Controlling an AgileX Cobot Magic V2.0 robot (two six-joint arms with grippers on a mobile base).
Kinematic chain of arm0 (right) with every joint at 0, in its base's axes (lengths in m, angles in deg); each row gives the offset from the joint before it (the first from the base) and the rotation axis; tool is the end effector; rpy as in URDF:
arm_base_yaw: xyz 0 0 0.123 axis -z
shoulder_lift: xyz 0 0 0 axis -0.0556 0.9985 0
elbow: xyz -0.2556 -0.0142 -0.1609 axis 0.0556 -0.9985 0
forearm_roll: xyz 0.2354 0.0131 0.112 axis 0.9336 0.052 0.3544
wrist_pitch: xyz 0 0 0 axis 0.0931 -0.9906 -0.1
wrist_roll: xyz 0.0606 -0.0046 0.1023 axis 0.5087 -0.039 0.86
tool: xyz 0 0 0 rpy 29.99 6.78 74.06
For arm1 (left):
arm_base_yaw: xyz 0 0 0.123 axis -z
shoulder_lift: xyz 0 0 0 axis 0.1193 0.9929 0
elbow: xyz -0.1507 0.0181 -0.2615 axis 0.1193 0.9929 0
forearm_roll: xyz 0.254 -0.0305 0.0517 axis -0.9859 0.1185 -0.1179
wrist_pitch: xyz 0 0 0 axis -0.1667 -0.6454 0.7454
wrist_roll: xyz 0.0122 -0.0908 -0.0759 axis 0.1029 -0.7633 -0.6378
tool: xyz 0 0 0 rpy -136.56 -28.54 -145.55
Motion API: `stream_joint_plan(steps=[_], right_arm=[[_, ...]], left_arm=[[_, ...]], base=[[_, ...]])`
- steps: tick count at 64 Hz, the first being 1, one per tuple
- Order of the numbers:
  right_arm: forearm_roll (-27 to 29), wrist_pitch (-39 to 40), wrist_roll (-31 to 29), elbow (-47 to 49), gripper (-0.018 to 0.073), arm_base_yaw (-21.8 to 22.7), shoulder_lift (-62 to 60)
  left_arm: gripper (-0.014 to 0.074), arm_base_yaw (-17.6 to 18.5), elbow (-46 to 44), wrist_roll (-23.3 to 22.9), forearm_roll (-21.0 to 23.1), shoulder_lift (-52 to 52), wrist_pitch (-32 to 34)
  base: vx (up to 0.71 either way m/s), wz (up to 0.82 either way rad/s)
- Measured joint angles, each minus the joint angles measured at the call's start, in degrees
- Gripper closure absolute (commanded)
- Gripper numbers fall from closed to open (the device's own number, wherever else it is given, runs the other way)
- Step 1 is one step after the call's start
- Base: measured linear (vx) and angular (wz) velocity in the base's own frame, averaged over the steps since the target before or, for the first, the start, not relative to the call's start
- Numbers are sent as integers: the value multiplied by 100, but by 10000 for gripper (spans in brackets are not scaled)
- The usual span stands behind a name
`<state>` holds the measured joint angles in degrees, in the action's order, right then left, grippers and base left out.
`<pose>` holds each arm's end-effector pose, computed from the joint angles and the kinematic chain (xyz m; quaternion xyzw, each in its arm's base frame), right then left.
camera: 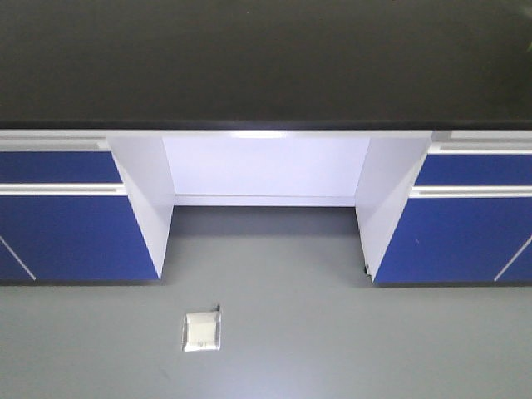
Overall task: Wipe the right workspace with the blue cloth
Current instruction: 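Drive the base to the other bench holding the cloth in the right gripper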
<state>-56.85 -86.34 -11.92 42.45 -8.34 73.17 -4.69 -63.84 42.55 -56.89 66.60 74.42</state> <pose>0.1129 -0.0461 0.2287 0.1328 0.8778 -0.1876 0.4204 0.0763 -0.0002 0.1878 -0.0078 0.7359 -0.0177 0.6768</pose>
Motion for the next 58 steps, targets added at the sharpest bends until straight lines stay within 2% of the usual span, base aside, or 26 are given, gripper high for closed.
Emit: stream_joint_plan(steps=[58], right_arm=[[0, 0, 0, 0, 567, 0, 0]], left_arm=[[602, 0, 0, 0, 0, 0, 0]], base=[[36, 0]])
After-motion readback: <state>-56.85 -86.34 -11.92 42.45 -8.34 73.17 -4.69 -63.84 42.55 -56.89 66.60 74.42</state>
